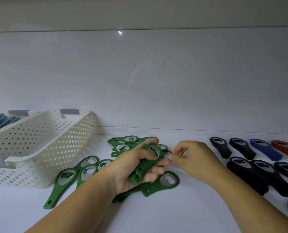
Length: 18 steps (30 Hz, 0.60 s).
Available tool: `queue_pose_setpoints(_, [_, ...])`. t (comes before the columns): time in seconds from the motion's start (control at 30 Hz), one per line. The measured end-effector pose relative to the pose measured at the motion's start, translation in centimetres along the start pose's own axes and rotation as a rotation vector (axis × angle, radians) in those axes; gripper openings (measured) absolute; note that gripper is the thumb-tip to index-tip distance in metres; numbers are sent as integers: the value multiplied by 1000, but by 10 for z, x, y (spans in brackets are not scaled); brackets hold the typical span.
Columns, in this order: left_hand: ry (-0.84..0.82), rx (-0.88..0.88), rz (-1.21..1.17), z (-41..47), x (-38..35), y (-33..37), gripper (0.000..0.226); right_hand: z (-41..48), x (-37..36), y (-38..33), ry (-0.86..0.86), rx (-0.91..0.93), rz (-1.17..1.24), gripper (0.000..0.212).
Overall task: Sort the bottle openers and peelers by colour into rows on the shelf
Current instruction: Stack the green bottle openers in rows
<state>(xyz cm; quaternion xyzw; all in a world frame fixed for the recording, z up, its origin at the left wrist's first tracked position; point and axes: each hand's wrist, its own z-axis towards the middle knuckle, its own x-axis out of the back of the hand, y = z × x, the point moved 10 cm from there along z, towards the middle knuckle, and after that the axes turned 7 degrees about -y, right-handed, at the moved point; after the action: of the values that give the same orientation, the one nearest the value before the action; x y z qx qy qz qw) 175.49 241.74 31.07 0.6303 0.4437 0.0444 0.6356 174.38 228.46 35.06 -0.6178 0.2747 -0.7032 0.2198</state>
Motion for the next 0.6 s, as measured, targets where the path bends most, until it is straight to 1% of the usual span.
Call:
queue_pose_setpoints(0.03, [18, -10, -5, -1, 1, 2, 43, -2, -6, 1, -82, 3, -117, 20])
queue_pose_setpoints(0.1, [69, -28, 6, -2, 7, 5, 41, -8, -22, 6, -294, -10, -190, 44])
queue_pose_setpoints(0.13, [85, -38, 1, -1, 9, 5, 40, -13, -27, 5, -362, -1, -218, 52])
queue_pose_setpoints(0.17, [94, -53, -17, 0, 11, 6, 41, -15, -30, 3, -388, 17, -241, 54])
queue_pose_setpoints(0.27, [110, -74, -67, 0, 15, 8, 45, -17, -30, -2, -381, 48, -241, 43])
queue_pose_setpoints(0.3, [107, -72, -67, 0, 15, 8, 42, -17, -32, -2, -392, 40, -217, 40])
queue_pose_setpoints(0.37, [118, -71, -38, -2, 15, 9, 28, -17, -39, -3, -445, 31, -67, 32])
queue_pose_setpoints(0.43, [162, -88, 34, -3, 20, 11, 22, -14, -39, -9, -449, 56, 138, 17])
queue_pose_setpoints(0.5, [195, -125, 80, -2, 24, 15, 26, -11, -27, -14, -369, 82, 304, 10])
queue_pose_setpoints(0.6, [182, -134, 160, -4, 17, 15, 29, -11, -8, -25, -233, 155, 546, 13])
